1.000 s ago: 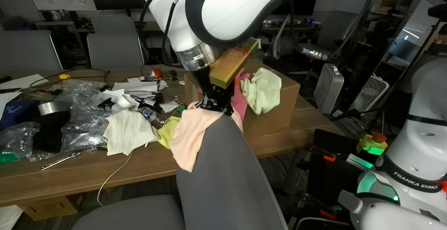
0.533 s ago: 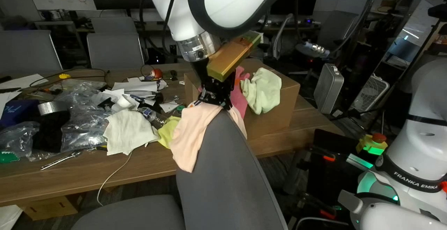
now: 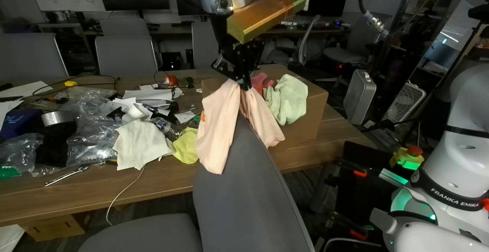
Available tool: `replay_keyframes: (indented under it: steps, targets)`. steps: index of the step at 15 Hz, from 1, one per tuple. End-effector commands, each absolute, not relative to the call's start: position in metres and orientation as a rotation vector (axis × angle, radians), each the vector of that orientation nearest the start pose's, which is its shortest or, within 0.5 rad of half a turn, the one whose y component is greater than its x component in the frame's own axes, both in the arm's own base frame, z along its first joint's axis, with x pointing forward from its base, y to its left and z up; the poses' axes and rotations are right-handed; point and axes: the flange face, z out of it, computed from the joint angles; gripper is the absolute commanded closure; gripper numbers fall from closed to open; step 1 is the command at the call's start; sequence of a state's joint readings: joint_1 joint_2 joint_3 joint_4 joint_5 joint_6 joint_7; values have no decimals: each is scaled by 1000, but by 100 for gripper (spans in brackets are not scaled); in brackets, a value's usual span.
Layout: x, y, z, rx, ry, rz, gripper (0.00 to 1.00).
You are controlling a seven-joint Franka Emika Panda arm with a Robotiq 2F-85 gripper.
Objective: Pick up the clothes from the headrest of the chair and put them on the box
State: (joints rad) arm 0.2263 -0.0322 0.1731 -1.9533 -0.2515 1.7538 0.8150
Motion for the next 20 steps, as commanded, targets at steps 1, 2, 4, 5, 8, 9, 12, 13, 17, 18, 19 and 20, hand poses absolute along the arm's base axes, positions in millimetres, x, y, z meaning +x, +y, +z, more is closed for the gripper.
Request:
replay_keyframes:
  steps: [1, 2, 4, 5, 8, 9, 12, 13, 17, 18, 19, 20]
  targets:
    - [482, 181, 514, -3347, 712, -147, 97]
    - [481, 177, 520, -3332, 749, -155, 97]
    - [482, 162, 531, -3294, 853, -176, 97]
    - [481, 149, 539, -3260, 924, -173, 97]
    - [478, 99, 559, -3146, 1101, -155, 97]
    - [477, 81, 565, -3099, 1169, -140, 97]
    - [471, 22, 583, -2944, 1372, -84, 97]
    - [467, 1, 588, -2891, 1429, -58, 97]
    - [459, -56, 600, -2726, 1587, -8, 97]
    - [456, -67, 601, -2695, 1617, 6, 97]
    - [456, -77, 603, -2666, 1644, 14, 97]
    - [456, -86, 606, -2639, 1671, 21, 97]
